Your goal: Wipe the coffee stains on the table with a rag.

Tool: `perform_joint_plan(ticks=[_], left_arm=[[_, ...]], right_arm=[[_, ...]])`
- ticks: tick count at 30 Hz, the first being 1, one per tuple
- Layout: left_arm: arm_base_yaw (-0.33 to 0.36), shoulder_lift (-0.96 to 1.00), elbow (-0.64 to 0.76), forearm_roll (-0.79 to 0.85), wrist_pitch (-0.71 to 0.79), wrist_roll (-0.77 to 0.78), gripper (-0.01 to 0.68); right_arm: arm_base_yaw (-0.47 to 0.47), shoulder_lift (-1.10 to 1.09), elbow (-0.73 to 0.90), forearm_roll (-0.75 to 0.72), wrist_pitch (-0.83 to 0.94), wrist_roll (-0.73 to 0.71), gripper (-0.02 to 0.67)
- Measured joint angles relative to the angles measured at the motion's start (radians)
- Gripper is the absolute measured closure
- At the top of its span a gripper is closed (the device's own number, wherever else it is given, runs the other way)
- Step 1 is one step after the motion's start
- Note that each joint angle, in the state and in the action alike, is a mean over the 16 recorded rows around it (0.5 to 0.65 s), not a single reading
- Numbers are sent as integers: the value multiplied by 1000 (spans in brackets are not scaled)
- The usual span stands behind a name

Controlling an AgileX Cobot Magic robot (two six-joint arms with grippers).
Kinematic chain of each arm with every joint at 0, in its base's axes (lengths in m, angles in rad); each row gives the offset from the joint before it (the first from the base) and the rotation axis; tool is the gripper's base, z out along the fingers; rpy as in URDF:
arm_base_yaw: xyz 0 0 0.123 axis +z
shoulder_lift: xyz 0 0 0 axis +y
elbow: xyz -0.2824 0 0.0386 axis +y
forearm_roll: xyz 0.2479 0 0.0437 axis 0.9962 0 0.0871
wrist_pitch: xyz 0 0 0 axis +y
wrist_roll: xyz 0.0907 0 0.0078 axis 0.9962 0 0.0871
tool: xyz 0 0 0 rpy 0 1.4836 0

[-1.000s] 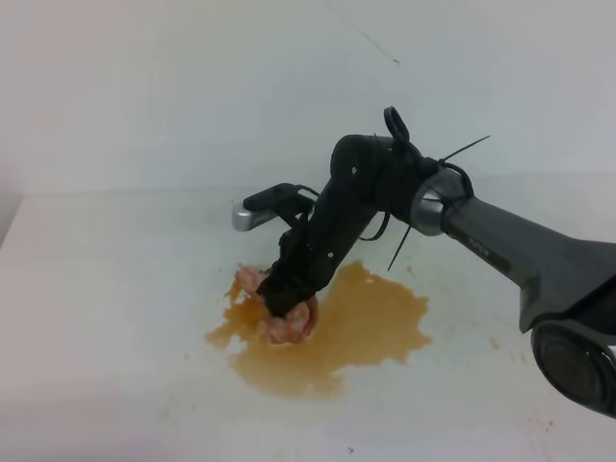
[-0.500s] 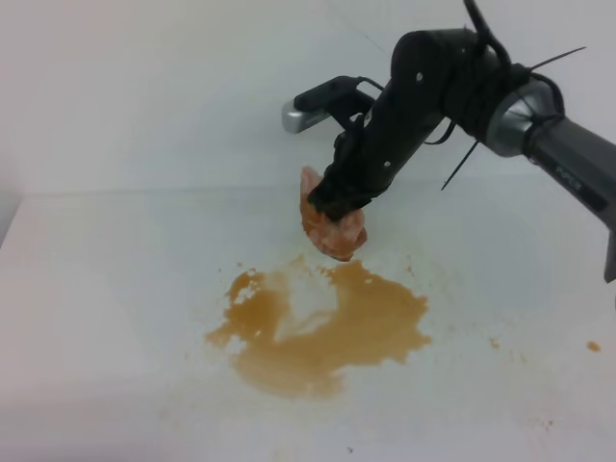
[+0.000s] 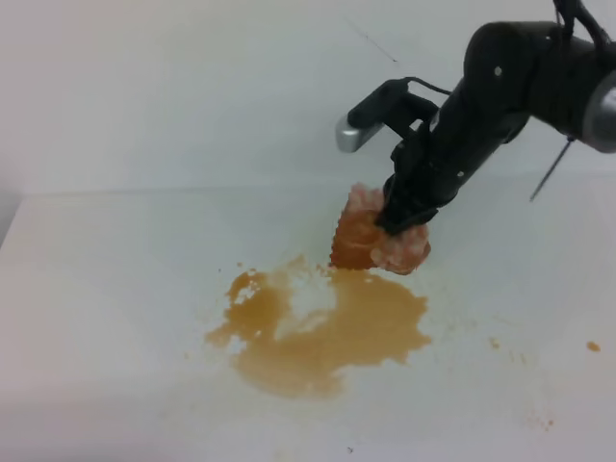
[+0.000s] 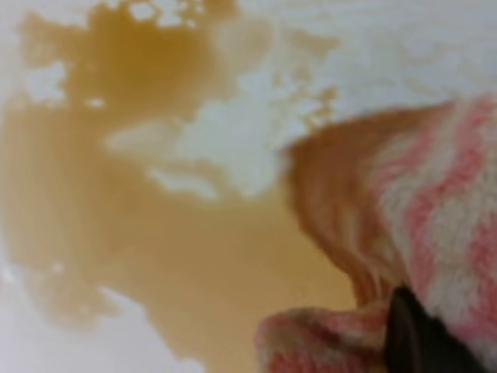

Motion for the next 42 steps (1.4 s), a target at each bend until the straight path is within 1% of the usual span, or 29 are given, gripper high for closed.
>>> perform_joint_plan(ticks=[3,8,11,15,18,23,32,37,42], left_arm=[[0,0,0,0,0,0,675],[0,0,-2,0,1,0,675],[0,0,-2,0,0,0,675],[0,0,-2,0,0,0,675],[0,0,-2,0,-2,0,675],[0,2,-2,0,-4,0,675],[0,2,-2,0,-7,0,675],[0,2,-2,0,-10,0,675],[0,0,0,0,-15,1,675]], right_arm=[[-1,-67,149,-31,-99,7,606],[-1,-135,371,-84,-283,59,606],[-2,-140,464,-108,-369,95,606],[-3,-117,540,-115,-449,130,606],[-2,-89,565,-80,-481,116,606],[17,-45,571,27,-494,34,606],[105,-14,567,214,-488,-130,606],[154,-10,565,247,-483,-162,606],[172,-12,557,244,-478,-165,606]])
